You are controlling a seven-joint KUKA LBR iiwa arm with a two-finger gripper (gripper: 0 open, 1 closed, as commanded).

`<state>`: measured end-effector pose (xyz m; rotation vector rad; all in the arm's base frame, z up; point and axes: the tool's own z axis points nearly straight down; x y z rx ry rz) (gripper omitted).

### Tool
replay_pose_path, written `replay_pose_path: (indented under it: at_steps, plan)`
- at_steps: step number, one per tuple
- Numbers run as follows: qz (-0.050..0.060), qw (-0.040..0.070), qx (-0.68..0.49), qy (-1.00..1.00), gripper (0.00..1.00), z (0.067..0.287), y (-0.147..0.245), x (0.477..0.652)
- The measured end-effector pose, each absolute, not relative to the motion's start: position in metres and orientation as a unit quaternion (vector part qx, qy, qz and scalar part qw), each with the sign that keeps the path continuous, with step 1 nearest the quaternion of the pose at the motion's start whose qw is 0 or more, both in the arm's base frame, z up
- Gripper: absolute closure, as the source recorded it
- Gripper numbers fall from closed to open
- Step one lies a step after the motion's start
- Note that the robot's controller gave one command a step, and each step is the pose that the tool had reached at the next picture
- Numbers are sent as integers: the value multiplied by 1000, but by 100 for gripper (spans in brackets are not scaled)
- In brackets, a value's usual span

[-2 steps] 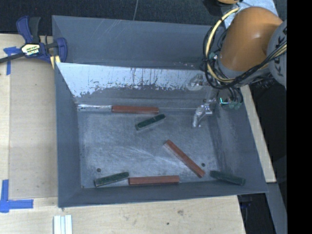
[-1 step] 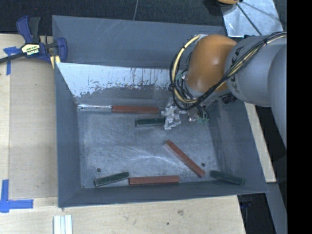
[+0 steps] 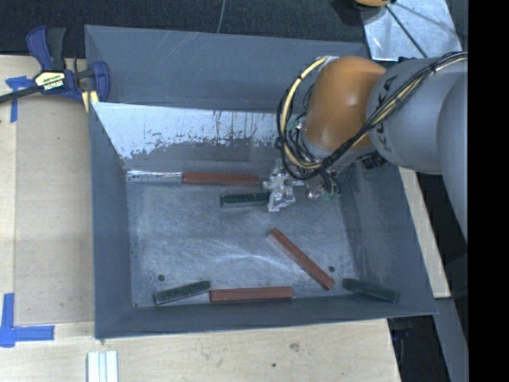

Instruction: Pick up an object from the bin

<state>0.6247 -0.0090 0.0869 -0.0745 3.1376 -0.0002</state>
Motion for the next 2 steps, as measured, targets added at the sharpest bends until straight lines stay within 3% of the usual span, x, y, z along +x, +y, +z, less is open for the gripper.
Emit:
replay_pose_path:
  at_steps: [1, 2]
  plan:
    - [0, 1, -16, 1000, 100, 103, -6, 624]
    - [0, 2, -21, 1000, 100, 212, -14, 628]
